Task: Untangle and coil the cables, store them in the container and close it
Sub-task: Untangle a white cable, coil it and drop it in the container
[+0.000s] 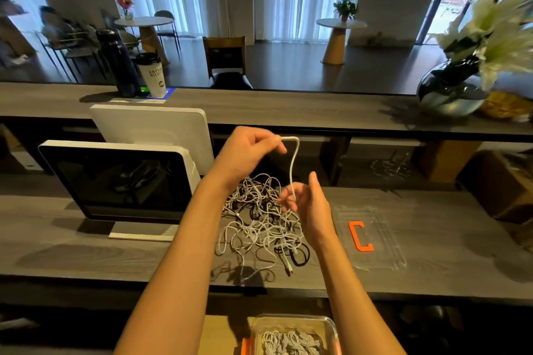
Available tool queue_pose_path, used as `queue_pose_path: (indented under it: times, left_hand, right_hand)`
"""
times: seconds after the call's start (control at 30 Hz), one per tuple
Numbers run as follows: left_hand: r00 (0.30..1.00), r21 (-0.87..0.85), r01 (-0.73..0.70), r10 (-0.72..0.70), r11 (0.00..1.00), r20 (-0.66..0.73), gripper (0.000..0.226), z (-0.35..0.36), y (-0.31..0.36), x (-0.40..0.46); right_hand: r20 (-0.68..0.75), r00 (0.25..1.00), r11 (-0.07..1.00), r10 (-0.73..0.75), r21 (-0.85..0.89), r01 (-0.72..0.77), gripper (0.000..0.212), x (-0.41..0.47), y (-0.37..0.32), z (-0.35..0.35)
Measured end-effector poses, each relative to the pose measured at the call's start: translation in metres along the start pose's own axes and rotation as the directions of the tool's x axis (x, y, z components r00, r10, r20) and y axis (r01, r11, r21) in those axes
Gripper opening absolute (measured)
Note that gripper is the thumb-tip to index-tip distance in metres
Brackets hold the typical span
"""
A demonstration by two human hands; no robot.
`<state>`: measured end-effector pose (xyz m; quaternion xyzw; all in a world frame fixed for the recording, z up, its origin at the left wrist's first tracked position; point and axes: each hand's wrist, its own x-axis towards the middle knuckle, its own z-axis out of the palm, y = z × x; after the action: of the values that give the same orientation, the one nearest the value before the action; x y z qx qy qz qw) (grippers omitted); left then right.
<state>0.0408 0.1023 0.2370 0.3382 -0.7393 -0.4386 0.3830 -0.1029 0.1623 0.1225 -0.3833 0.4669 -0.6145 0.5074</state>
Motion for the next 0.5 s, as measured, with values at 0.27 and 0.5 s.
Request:
queue_pose_path:
  times: [0.27,0.5]
  left_hand:
    - [0.963,0.304,-0.011,0.092,0.952,-0.253,0.024,-0.017,-0.032,0.007]
    - [0.946,0.301,0.093,0.01,0.949,-0.323,0.023,0.034,-0.073,-0.02]
  right_hand:
    - [-0.156,0.987,0.995,0.037,-0.084,-0.05,0.04,-0.021,0.028,-0.034]
    - [-0.149,0.988,0.901,0.028,0.433,0.04,0.035,-0.018,-0.012,-0.015]
